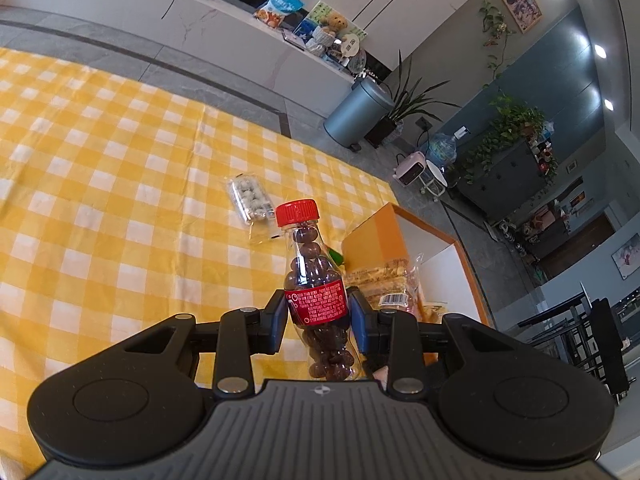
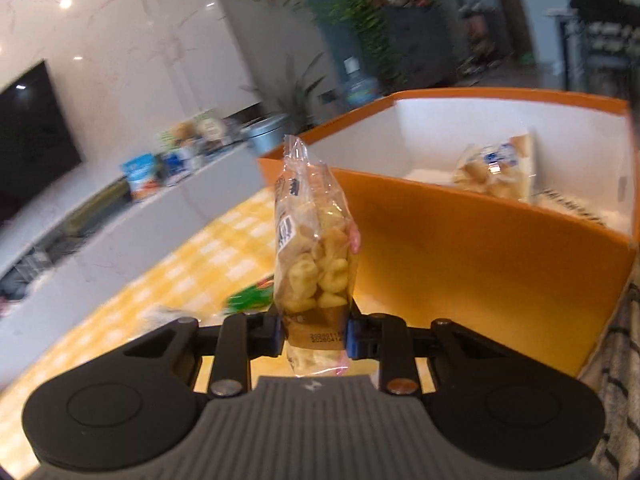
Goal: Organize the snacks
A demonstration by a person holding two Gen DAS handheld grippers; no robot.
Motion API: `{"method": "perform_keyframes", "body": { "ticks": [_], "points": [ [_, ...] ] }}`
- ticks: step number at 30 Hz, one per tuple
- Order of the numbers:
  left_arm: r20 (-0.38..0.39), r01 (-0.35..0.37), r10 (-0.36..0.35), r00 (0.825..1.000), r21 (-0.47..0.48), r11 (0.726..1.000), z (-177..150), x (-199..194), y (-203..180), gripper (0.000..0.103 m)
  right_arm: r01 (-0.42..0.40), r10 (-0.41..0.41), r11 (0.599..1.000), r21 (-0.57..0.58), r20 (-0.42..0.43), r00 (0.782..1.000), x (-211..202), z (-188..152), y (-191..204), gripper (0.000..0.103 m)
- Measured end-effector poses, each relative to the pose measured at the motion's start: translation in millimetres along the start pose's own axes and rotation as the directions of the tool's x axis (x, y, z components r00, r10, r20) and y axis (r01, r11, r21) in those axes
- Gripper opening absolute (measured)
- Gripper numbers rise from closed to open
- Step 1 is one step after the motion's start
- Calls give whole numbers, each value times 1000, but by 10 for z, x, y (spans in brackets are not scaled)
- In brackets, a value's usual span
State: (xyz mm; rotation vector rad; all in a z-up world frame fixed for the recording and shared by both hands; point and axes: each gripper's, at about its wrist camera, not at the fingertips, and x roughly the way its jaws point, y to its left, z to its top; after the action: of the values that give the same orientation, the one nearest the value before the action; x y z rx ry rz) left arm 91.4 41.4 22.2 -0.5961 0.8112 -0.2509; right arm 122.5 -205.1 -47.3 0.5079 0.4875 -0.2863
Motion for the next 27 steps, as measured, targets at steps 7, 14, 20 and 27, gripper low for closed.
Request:
{"method": "perform_keyframes", "body": {
  "ticks": [7, 14, 20, 27],
  "points": [
    [26, -17, 15, 1000, 56, 998, 49, -3, -321, 37, -165, 163, 983, 81, 22, 986, -299, 623, -291, 26],
    [45, -138, 133, 990, 162, 977, 104, 367, -765, 37, -192, 192, 980, 60, 7, 981, -234, 1540, -764, 26],
    [-5, -133, 137, 991, 220, 967, 172, 810, -1064, 37, -170, 133, 956, -241, -160, 978, 210, 2037, -795, 26],
    [-63, -93, 114, 991, 273, 957, 199, 1230, -1333, 37, -216, 151, 958, -191, -304, 941, 888, 2139, -933, 26]
  ]
}}
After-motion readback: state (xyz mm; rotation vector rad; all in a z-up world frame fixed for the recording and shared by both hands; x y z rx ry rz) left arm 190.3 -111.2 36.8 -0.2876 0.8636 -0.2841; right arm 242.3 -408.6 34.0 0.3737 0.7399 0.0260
